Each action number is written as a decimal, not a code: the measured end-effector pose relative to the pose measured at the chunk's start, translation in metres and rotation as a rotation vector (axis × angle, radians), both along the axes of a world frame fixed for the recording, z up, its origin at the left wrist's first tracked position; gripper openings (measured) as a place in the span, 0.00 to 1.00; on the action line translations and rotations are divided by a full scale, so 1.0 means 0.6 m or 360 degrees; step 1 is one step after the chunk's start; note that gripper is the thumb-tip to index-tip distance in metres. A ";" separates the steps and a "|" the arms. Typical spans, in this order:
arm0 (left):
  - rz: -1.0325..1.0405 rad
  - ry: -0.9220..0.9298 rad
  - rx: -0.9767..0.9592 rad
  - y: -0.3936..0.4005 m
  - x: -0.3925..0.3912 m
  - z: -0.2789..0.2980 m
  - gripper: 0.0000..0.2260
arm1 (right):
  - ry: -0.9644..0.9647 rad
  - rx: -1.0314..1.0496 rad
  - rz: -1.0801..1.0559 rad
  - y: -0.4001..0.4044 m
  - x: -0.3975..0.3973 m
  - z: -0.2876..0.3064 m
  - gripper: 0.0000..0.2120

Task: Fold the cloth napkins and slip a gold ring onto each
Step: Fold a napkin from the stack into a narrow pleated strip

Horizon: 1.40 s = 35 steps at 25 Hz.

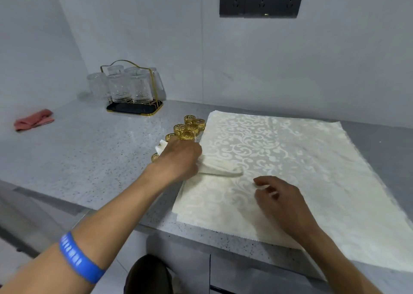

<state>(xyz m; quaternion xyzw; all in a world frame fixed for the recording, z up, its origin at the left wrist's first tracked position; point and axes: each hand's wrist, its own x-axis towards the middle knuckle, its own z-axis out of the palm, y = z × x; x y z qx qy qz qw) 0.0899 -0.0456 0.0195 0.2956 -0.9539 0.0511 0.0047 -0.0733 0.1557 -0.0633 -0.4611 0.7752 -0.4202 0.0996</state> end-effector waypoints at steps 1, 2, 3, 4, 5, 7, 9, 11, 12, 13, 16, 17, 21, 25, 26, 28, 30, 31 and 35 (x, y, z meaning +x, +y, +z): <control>-0.0131 0.0132 -0.0093 0.023 -0.001 0.005 0.07 | -0.0238 -0.0096 -0.0119 0.001 -0.008 0.008 0.09; -0.0285 0.0241 -0.0160 0.050 -0.006 0.010 0.07 | -0.0621 -0.0189 -0.0219 0.002 -0.016 0.021 0.09; -0.0439 0.0317 -0.0192 0.080 -0.013 0.013 0.08 | -0.1064 -0.0260 -0.0207 0.006 -0.025 0.036 0.11; -0.0584 0.0375 -0.0202 0.107 -0.024 0.012 0.09 | -0.1460 -0.0335 -0.0064 0.012 -0.033 0.050 0.13; -0.0703 0.0410 -0.0200 0.130 -0.035 0.010 0.09 | -0.1720 -0.0388 0.0102 0.020 -0.042 0.063 0.16; -0.0869 0.0450 -0.0165 0.154 -0.059 -0.002 0.09 | -0.1918 -0.0395 0.0354 0.040 -0.063 0.080 0.20; -0.0960 0.0448 -0.0136 0.156 -0.068 -0.019 0.10 | -0.1968 -0.0322 0.0499 0.054 -0.085 0.079 0.23; -0.1041 0.0450 -0.0120 0.156 -0.075 -0.031 0.13 | -0.1995 -0.0253 0.0648 0.065 -0.102 0.075 0.25; -0.1096 0.0461 -0.0109 0.161 -0.079 -0.035 0.14 | -0.1973 -0.0220 0.0723 0.068 -0.106 0.072 0.25; -0.1145 0.0476 -0.0092 0.168 -0.082 -0.036 0.15 | -0.1910 -0.0185 0.0764 0.070 -0.106 0.071 0.24; -0.1172 0.0474 -0.0062 0.180 -0.090 -0.036 0.17 | -0.1638 -0.0197 0.0602 0.070 -0.099 0.064 0.21; -0.1120 0.0460 -0.0062 0.178 -0.090 -0.036 0.15 | -0.1614 -0.0241 0.0499 0.073 -0.101 0.062 0.21; -0.0758 0.0390 -0.0159 0.153 -0.084 -0.038 0.15 | -0.1065 -0.0185 0.0063 0.132 -0.142 0.076 0.19; -0.0654 0.0180 -0.0309 0.153 -0.095 -0.042 0.18 | -0.0699 0.0063 0.0032 0.186 -0.162 0.084 0.21; -0.0664 0.0148 -0.0329 0.159 -0.101 -0.042 0.18 | -0.0566 0.0109 0.0067 0.186 -0.158 0.078 0.23; -0.0688 0.0082 -0.0344 0.172 -0.112 -0.040 0.17 | -0.0235 0.0150 0.0152 0.181 -0.148 0.065 0.25; -0.0679 0.0047 -0.0354 0.179 -0.111 -0.032 0.15 | 0.0001 0.0175 0.0221 0.178 -0.147 0.061 0.25; -0.0673 0.0040 -0.0361 0.179 -0.109 -0.027 0.14 | 0.0042 0.0199 0.0229 0.181 -0.149 0.063 0.25; -0.0661 0.0018 -0.0411 0.180 -0.107 -0.013 0.14 | 0.0022 0.0245 0.0251 0.195 -0.158 0.065 0.23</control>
